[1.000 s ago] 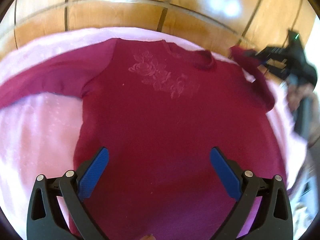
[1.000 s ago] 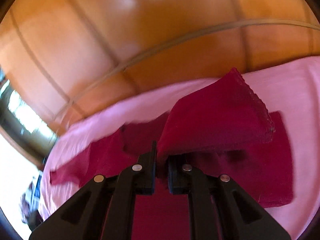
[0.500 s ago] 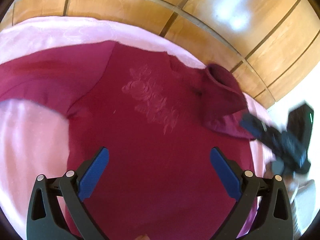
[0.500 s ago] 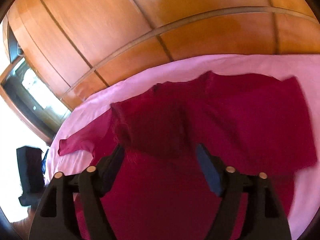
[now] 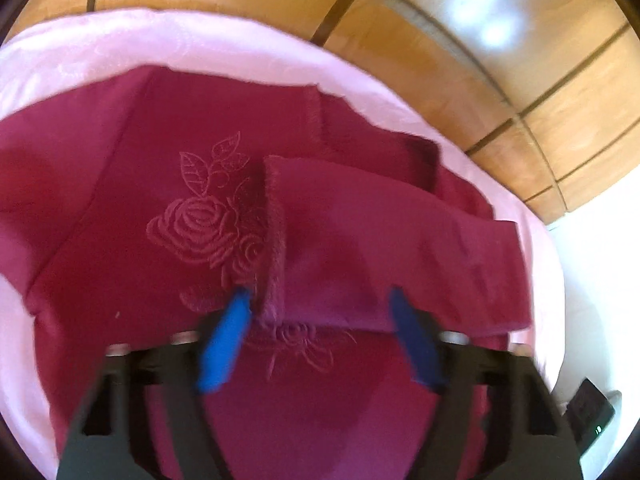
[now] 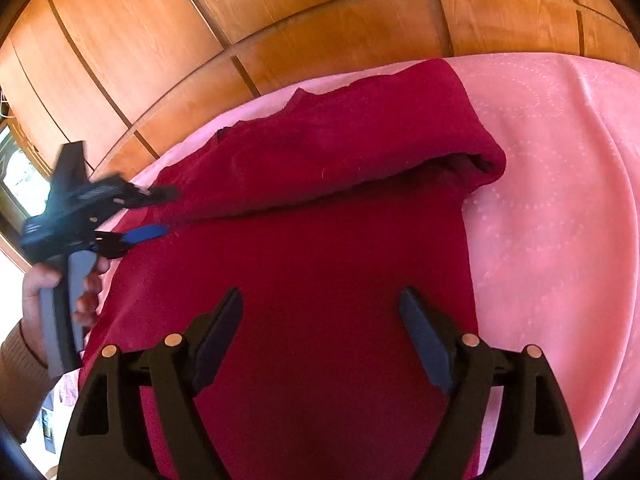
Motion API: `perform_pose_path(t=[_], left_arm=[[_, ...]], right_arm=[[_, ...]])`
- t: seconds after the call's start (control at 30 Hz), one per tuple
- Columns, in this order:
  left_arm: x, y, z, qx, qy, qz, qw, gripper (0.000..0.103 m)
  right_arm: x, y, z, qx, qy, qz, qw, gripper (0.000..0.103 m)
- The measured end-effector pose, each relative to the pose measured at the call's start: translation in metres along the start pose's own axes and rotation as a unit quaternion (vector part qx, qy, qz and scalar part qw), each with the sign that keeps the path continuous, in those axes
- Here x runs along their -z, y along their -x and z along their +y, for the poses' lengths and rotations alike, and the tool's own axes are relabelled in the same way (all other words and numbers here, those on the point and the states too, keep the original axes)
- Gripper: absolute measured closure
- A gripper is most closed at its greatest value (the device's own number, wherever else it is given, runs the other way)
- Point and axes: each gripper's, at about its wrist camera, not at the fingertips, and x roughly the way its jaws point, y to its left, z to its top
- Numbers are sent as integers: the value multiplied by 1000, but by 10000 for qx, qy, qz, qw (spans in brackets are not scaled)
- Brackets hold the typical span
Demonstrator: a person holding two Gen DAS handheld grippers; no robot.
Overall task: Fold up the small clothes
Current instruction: 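Grasp a sleeve with the right tool and fold it across the sweater body, then grasp the folded sleeve edge with the left tool and adjust it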
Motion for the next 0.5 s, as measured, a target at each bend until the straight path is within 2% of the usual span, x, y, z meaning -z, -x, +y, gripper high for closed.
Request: perform_pose_path(t=[0.07,0.17,0.3,0.4,0.5], left_arm=[[-5,-3,4,-13,92,-41,9999,90],[-12,9,8,195,158,-285,9993,94],[-23,39,4,354,-21,-744,9966,95],[-26,55,5,217,-206,-998,9946,95],[-26,55,15,6,-216,-985,9949,95]], right_arm=[[-3,8,-6,-51,-31,-51,10000,23],[-16,23,-11,-26,-88,-347,9994,23],[-41,33,-19,18,-245,-693,9973,23],[-63,23,-17,85,-197,-837,9963,27],[-81,0,-18,139,-191,-652,9976,29]])
